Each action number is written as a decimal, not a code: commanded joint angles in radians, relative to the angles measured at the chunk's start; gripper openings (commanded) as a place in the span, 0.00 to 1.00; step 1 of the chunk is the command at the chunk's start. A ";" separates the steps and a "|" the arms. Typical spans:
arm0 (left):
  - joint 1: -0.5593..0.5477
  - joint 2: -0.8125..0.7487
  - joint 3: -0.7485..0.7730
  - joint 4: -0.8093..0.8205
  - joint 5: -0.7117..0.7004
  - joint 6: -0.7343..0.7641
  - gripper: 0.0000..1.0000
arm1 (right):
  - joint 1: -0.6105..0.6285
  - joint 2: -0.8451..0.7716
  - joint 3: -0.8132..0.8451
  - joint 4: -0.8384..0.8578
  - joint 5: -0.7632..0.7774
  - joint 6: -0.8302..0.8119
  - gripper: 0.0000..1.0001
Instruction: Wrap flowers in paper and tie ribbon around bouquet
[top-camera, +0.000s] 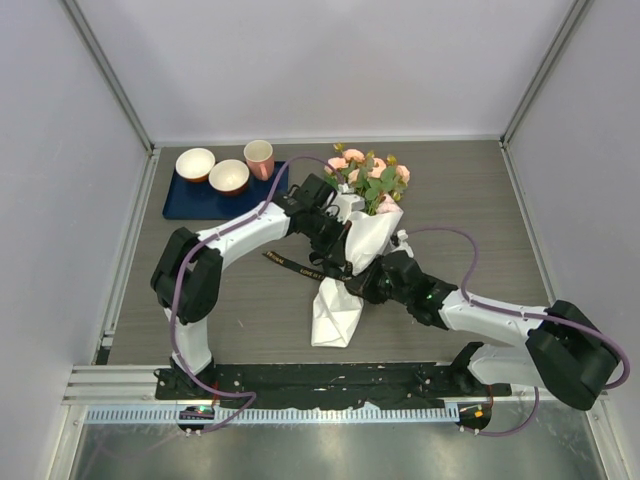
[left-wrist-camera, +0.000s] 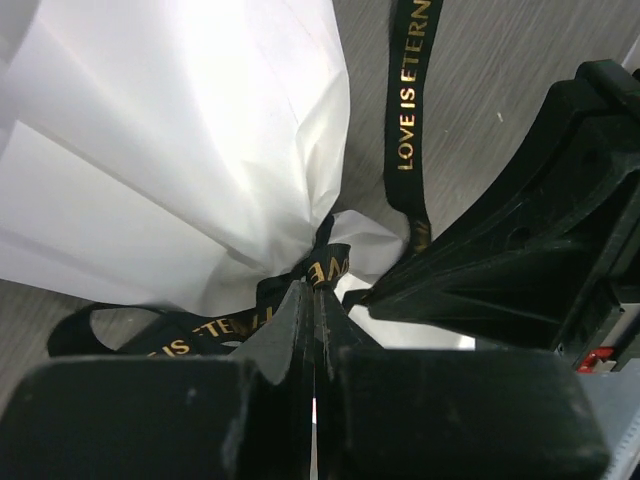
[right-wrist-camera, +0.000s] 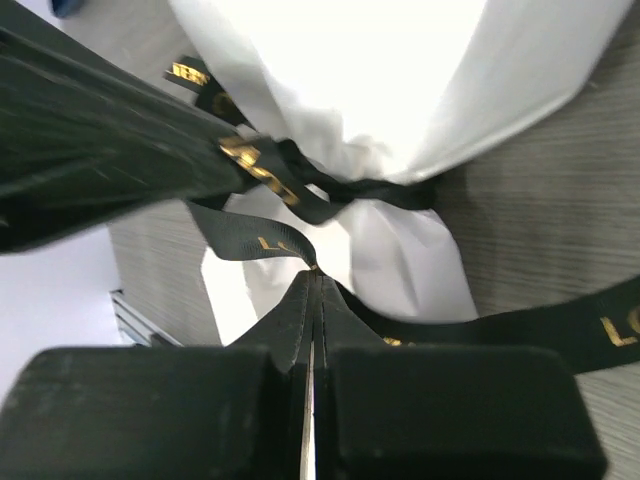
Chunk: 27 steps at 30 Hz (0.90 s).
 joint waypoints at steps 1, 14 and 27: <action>0.000 -0.047 -0.017 0.045 0.095 -0.087 0.00 | -0.005 0.001 0.004 0.170 0.028 0.062 0.00; 0.020 -0.121 -0.076 0.102 0.133 -0.180 0.00 | -0.013 0.138 -0.059 0.429 0.125 0.194 0.00; 0.025 -0.161 -0.152 0.142 0.172 -0.223 0.00 | -0.019 0.222 -0.110 0.705 0.216 0.274 0.00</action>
